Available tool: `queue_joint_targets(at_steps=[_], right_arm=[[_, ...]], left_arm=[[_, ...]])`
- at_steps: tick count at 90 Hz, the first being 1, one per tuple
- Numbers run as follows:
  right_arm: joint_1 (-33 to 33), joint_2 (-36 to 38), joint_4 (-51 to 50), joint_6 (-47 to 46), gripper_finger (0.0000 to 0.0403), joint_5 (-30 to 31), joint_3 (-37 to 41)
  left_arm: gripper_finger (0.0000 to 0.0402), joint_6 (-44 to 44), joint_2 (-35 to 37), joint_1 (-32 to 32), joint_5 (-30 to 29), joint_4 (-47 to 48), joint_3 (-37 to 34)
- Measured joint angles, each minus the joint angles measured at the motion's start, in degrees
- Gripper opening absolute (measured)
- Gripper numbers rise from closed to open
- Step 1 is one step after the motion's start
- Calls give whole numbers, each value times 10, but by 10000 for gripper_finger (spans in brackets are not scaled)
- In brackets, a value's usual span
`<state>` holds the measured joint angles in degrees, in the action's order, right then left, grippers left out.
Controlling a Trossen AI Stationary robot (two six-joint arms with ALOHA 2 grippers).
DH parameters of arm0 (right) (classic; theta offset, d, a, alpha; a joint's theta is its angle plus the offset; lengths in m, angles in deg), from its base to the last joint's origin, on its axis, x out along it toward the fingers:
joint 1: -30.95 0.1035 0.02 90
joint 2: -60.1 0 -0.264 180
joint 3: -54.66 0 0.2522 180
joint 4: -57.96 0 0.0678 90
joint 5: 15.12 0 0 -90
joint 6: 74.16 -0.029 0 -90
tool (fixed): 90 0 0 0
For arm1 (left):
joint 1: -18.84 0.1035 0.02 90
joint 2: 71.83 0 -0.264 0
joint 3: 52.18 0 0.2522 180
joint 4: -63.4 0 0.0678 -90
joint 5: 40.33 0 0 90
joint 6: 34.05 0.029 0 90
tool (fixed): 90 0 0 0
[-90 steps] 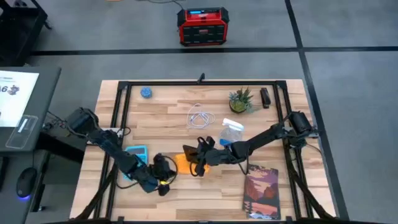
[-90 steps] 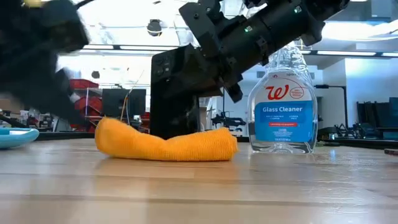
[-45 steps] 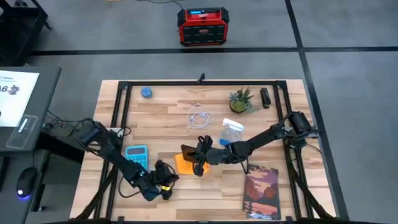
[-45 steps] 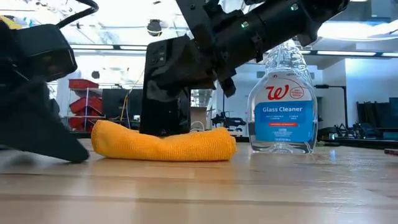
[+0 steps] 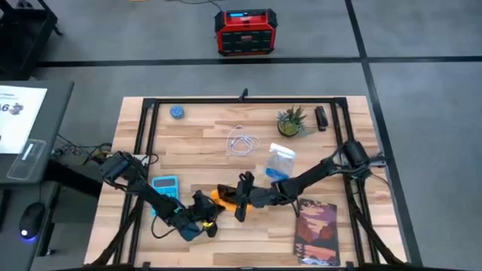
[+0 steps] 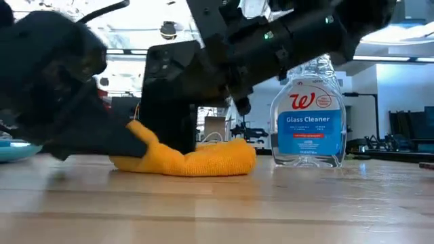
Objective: Apply microfiber cloth
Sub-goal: Wipe the black cellphone using microfiber cloth
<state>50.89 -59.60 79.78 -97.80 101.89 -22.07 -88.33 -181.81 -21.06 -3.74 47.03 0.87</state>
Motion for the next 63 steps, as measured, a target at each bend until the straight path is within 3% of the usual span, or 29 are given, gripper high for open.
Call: queue_joint_targets(at_steps=[23, 51, 63], right_arm=[[21, -19, 23, -16, 13, 28, -2], [26, -21, 28, -9, 13, 28, -1], [31, -10, 11, 10, 13, 26, -1]], left_arm=[[13, 26, 1, 5, -79, 3, 27], [12, -74, 3, 0, -70, 107, 29], [11, -41, 12, -13, -68, 115, 37]])
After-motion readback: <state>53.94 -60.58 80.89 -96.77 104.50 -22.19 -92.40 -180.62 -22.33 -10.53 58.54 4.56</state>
